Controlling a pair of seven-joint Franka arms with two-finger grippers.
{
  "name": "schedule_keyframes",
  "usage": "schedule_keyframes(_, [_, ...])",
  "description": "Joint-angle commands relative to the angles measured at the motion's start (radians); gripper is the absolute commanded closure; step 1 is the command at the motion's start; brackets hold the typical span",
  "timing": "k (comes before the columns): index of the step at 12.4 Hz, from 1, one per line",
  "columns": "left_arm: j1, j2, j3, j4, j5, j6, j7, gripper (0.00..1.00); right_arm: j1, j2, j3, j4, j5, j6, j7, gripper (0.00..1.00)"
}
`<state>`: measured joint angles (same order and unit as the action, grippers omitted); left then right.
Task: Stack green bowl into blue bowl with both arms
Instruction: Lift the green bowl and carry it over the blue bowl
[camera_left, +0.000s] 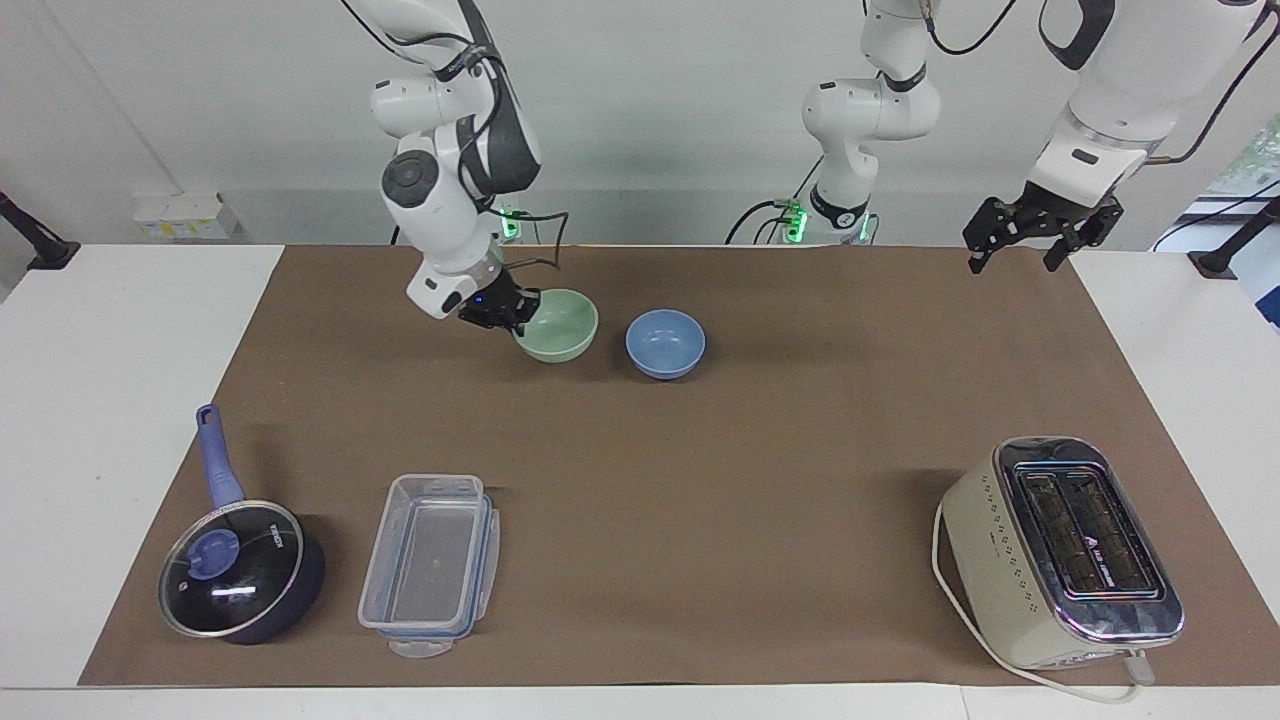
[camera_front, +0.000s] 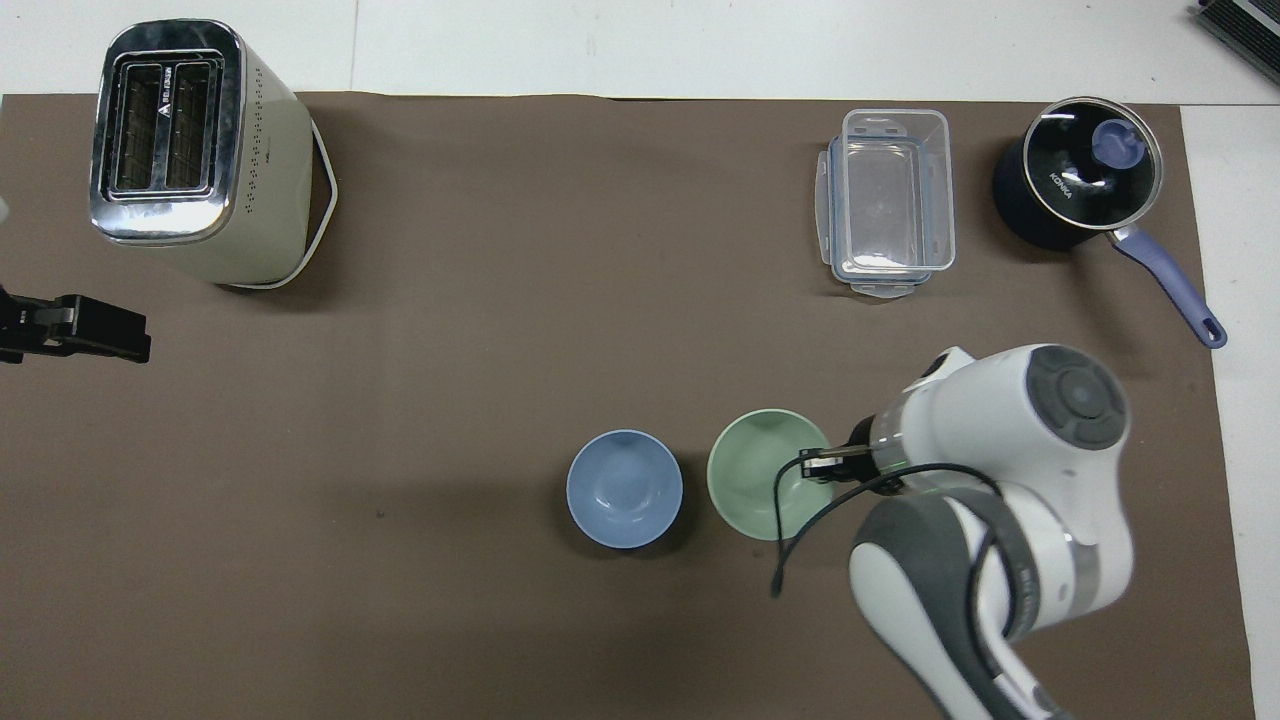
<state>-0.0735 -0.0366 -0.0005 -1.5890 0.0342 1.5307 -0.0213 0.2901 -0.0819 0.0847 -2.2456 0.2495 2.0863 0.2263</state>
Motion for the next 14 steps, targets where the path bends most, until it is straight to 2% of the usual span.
schedule_keyframes(1, [0.011,0.006,-0.009,0.015,0.009,-0.021,0.007,0.00,0.125,0.001,-0.003,0.030,0.014,-0.002,0.170,1.00])
schedule_keyframes(3, [0.011,0.006,-0.009,0.015,0.009,-0.021,0.007,0.00,0.207,0.031,-0.003,0.046,0.010,0.038,0.263,1.00])
schedule_keyframes(5, [0.012,0.006,-0.009,0.015,0.009,-0.021,0.007,0.00,0.236,0.057,-0.002,0.047,0.010,0.076,0.304,1.00])
schedule_keyframes(8, [0.011,0.006,-0.009,0.015,0.009,-0.021,0.007,0.00,0.248,0.099,-0.002,0.058,0.000,0.118,0.326,1.00])
schedule_keyframes(10, [0.011,0.006,-0.009,0.015,0.009,-0.021,0.007,0.00,0.245,0.131,-0.002,0.070,0.016,0.190,0.331,1.00])
schedule_keyframes(14, [0.012,0.006,-0.009,0.015,0.009,-0.021,0.007,0.00,0.245,0.148,-0.002,0.063,0.020,0.192,0.344,1.00])
